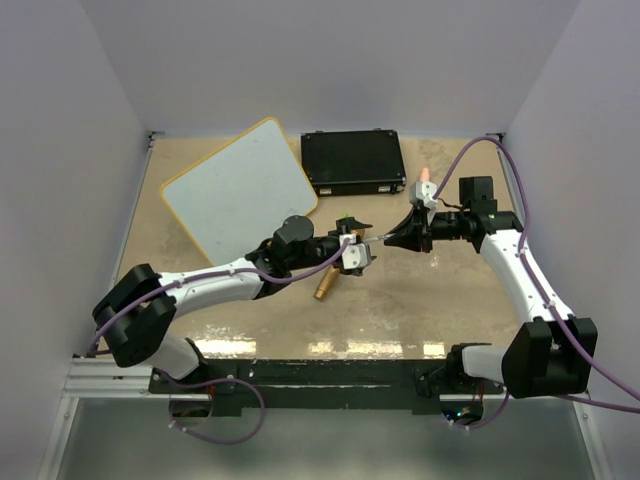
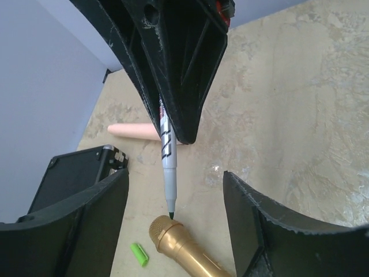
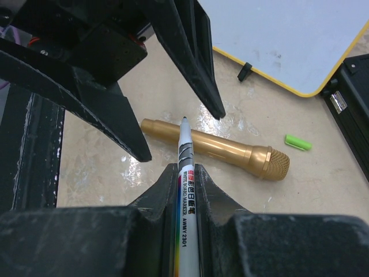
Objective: Write a sentence on the whiteboard
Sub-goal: Pass from the left arm to the right
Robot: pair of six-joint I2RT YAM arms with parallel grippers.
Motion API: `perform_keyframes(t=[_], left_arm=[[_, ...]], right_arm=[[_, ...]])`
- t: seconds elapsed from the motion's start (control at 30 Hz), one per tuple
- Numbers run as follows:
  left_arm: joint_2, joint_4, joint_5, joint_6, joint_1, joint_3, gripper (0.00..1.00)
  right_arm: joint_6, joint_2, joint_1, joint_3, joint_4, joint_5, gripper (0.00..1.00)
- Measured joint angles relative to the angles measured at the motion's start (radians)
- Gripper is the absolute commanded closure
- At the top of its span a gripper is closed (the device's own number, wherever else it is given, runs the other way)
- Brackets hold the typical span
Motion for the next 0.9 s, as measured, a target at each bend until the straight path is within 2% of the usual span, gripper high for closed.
perform_keyframes(t=[0.07, 0.17, 0.2, 0.27, 0.3, 0.43, 0.47, 0.53, 0.63, 0.7, 0.73, 0.77, 0.9], left_arm=[[0.023, -0.01, -0.016, 0.008, -0.007, 0.024, 0.36], [0.047, -0.014, -0.042, 0.01, -0.012, 0.056, 0.46], [0.052, -0.015, -0.051, 0.011, -0.013, 0.063, 0.54], [0.058, -0.017, -0.063, 0.01, -0.013, 0.072, 0.61], [0.062, -0.021, -0.068, 0.013, -0.013, 0.078, 0.69], [0.084, -0.054, -0.076, 0.016, -0.023, 0.101, 0.8], [0.086, -0.063, -0.077, 0.016, -0.024, 0.105, 0.89], [0.088, -0.077, -0.079, 0.018, -0.025, 0.11, 1.0], [0.088, -0.092, -0.084, 0.016, -0.025, 0.12, 1.0], [0.088, -0.1, -0.088, 0.015, -0.026, 0.124, 1.0], [0.088, -0.103, -0.091, 0.016, -0.026, 0.126, 1.0], [0.088, -0.107, -0.093, 0.016, -0.026, 0.127, 1.0], [0.088, -0.12, -0.118, 0.032, -0.027, 0.131, 1.0]], right_arm=[[-0.003, 0.0, 0.0, 0.0, 0.0, 0.0, 1.0], [-0.003, 0.0, 0.0, 0.0, 0.0, 0.0, 1.0], [-0.003, 0.0, 0.0, 0.0, 0.0, 0.0, 1.0], [-0.003, 0.0, 0.0, 0.0, -0.001, 0.0, 1.0], [-0.003, 0.0, 0.0, 0.0, -0.001, 0.0, 1.0], [-0.007, 0.0, 0.0, 0.002, 0.0, 0.0, 1.0], [-0.008, 0.0, 0.0, 0.002, 0.001, 0.0, 1.0], [-0.008, 0.0, 0.0, 0.002, 0.001, 0.002, 1.0], [-0.01, 0.001, 0.0, 0.002, 0.005, 0.001, 1.0], [-0.01, 0.001, 0.0, 0.002, 0.007, 0.001, 0.87], [-0.01, 0.001, 0.0, 0.002, 0.009, 0.001, 0.75], [-0.01, 0.001, 0.0, 0.002, 0.009, 0.001, 0.69], [-0.001, 0.001, 0.0, 0.002, 0.008, 0.0, 0.54]])
